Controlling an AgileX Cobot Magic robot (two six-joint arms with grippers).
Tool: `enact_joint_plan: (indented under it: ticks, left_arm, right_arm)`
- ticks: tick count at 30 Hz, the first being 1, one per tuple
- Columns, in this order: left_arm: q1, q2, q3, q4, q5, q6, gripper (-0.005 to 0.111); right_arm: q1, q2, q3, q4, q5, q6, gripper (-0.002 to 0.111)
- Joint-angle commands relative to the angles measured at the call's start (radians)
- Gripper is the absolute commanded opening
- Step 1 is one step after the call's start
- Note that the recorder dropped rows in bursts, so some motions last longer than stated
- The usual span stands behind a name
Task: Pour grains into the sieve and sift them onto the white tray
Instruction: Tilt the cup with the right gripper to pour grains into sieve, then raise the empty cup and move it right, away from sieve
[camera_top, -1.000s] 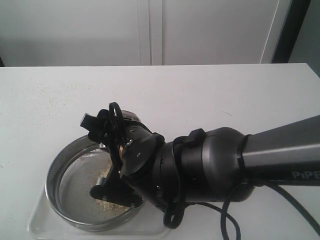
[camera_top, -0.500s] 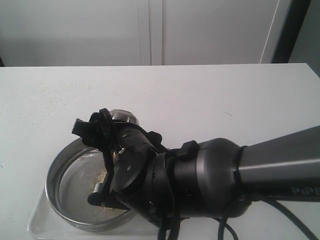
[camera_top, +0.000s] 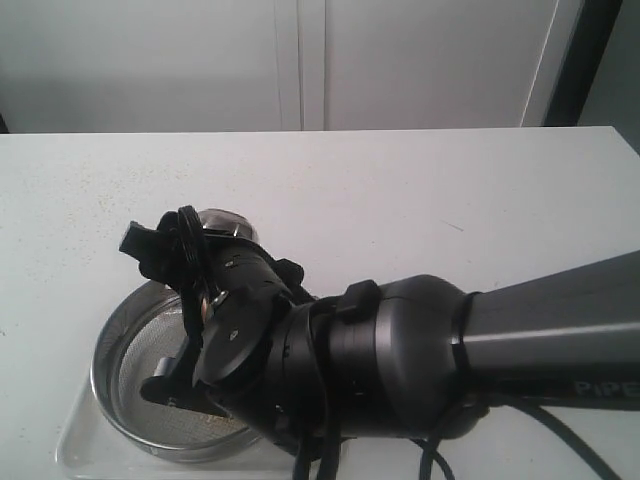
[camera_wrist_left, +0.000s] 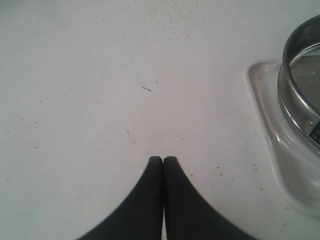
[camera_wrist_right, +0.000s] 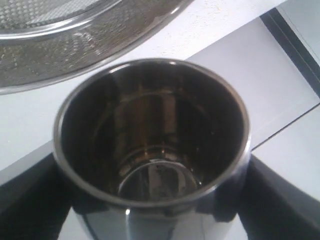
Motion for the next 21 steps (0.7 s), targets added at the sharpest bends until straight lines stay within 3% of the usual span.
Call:
enact_joint_plan:
  ticks: [1,2,4,7,13,21]
  left_arm:
    - [-0.006,-0.005,0.006,0.000,0.009,-0.001,0.000]
    - [-0.006,-0.005,0.006,0.000,0.009,-0.001,0.000]
    - [-0.006,-0.005,0.006,0.000,0.009,-0.001,0.000]
    - [-0.006,-0.005,0.006,0.000,0.009,-0.001,0.000]
    - [-0.006,-0.005,0.006,0.000,0.009,-0.001,0.000]
    - [-0.006,-0.005,0.006,0.000,0.009,-0.001,0.000]
  right_arm:
    - [0.010,0.003,-0.001,-0.014,0.007,-0.065,0.000]
    - [0.008,0.003,-0.006,-0.014,0.025,-0.061,0.000]
    - [-0.002,0.003,-0.015,-0.014,0.000,0.130,0.000]
    - [0.001,0.003,0.008,-0.014,-0.014,0.096,0.000]
    - [0.001,0.003,0.016,-0.014,-0.073,0.280,0.000]
    - [-0.079,-0.071,0.007,-0.014,-0.147,1.092,0.000]
